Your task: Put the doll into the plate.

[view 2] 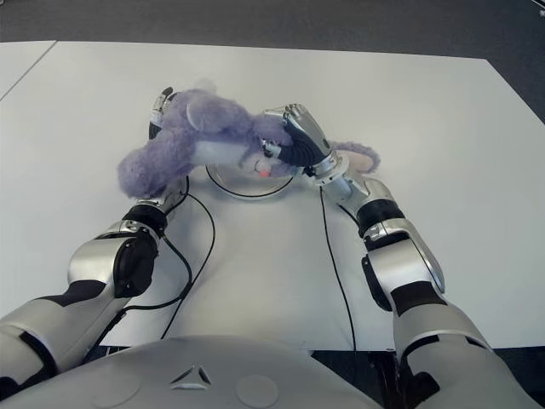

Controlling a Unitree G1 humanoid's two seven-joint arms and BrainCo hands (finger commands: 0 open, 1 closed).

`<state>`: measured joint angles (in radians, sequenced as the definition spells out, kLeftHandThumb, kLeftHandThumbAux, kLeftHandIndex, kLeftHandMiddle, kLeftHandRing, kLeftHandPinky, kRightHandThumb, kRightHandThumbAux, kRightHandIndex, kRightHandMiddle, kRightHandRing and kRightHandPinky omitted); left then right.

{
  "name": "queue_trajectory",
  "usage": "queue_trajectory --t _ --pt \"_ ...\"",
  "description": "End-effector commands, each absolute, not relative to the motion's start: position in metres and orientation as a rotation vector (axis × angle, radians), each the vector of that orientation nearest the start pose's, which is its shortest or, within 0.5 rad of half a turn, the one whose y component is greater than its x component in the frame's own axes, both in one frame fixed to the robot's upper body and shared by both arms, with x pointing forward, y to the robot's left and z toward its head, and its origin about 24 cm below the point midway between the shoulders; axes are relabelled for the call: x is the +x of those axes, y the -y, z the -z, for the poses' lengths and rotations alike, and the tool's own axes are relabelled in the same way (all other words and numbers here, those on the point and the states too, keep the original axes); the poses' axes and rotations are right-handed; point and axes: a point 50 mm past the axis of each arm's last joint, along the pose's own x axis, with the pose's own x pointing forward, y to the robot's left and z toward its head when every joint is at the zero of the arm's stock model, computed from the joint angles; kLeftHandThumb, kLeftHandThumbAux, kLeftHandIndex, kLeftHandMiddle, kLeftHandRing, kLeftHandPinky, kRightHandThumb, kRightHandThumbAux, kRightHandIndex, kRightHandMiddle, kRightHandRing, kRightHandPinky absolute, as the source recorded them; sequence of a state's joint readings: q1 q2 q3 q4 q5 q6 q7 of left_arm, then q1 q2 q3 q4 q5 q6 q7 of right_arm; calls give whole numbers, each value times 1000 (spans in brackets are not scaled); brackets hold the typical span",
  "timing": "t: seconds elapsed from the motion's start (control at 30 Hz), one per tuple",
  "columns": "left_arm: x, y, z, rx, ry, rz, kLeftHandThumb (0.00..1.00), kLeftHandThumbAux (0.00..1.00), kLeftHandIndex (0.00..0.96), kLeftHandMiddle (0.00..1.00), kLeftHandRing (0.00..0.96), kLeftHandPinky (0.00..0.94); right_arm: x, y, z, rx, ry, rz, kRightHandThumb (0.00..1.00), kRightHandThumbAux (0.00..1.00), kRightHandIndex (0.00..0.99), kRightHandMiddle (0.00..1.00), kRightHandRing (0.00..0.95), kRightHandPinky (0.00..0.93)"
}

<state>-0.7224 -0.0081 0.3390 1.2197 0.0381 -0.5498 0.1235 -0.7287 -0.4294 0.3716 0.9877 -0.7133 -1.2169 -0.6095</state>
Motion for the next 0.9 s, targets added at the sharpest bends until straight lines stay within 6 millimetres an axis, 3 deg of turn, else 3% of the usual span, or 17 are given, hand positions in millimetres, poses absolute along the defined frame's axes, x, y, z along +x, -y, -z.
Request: queue_trajectory --t 0.03,0.27,0.9 --pt "275 -138 76 -216 -479 -247 0 625 92 115 107 95 311 143 -89 -708 897 -433 699 726 438 915 914 912" --pt "275 -139 76 -272 -480 -262 0 629 76 104 92 76 308 153 -66 -746 747 -432 700 725 438 914 915 908" --pt "274 -136 78 -261 -500 -252 0 649 54 97 90 93 316 156 -62 -807 665 -413 699 725 438 912 909 903"
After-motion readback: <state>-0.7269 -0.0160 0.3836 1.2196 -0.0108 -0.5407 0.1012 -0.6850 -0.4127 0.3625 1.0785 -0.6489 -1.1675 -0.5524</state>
